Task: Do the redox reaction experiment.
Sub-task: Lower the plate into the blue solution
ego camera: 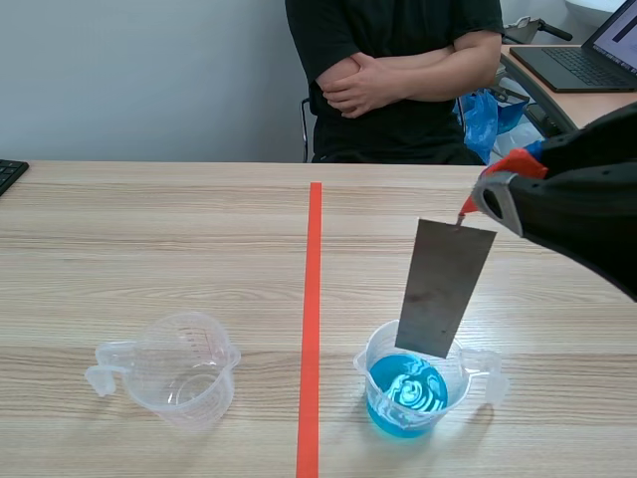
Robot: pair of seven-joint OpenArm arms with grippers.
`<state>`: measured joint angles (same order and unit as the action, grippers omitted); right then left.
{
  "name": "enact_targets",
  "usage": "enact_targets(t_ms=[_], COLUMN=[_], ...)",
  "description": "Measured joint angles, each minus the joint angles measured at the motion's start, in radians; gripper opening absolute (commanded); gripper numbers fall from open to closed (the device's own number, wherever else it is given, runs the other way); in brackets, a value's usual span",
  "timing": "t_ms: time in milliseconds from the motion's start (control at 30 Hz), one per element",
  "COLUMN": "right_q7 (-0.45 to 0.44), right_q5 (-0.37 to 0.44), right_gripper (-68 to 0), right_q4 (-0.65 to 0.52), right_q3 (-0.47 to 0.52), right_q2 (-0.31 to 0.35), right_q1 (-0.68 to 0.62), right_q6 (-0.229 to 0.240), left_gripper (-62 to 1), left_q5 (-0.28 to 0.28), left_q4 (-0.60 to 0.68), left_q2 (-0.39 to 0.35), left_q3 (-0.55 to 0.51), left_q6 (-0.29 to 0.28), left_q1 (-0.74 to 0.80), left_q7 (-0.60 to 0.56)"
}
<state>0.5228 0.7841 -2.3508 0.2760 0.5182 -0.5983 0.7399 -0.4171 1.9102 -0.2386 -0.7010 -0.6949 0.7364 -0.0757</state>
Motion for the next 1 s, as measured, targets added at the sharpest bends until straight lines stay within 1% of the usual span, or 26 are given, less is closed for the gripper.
enact_targets(t_ms=[67,167,333,633,800,867,1000], right_q7=[-0.022,-0.036,-0.051,-0.063,-0.120,-0.142,-0.201], right_q5=[-0.042,-0.077,-0.108,-0.127,-0.135,-0.169,-0.248], right_gripper=[-66.0,-66.0,-66.0,-65.9,-66.0,-66.0,-66.0], right_q4=[0.017,0.049,0.073,0.081,0.160,0.197,0.262], right_q3=[-0.032,-0.071,-0.095,-0.095,-0.095,-0.109,-0.177], right_q2=[0.000,0.000,0.000,0.000,0.000,0.000,0.000], right_q1=[0.011,0.039,0.050,0.049,0.049,0.049,0.049], right_q6=[0.000,0.000,0.000,0.000,0.000,-0.002,-0.002], left_gripper=[-56.4,-56.4,-56.4,-56.4,-56.4,-56.4,-56.4], left_q5=[0.000,0.000,0.000,0.000,0.000,0.000,0.000], left_q4=[0.000,0.000,0.000,0.000,0.000,0.000,0.000], left_q2=[0.000,0.000,0.000,0.000,0.000,0.000,0.000], left_q3=[0.000,0.000,0.000,0.000,0.000,0.000,0.000], left_q6=[0.000,0.000,0.000,0.000,0.000,0.000,0.000], left_q1=[0.000,0.000,0.000,0.000,0.000,0.000,0.000], left_q7=[0.000,0.000,0.000,0.000,0.000,0.000,0.000])
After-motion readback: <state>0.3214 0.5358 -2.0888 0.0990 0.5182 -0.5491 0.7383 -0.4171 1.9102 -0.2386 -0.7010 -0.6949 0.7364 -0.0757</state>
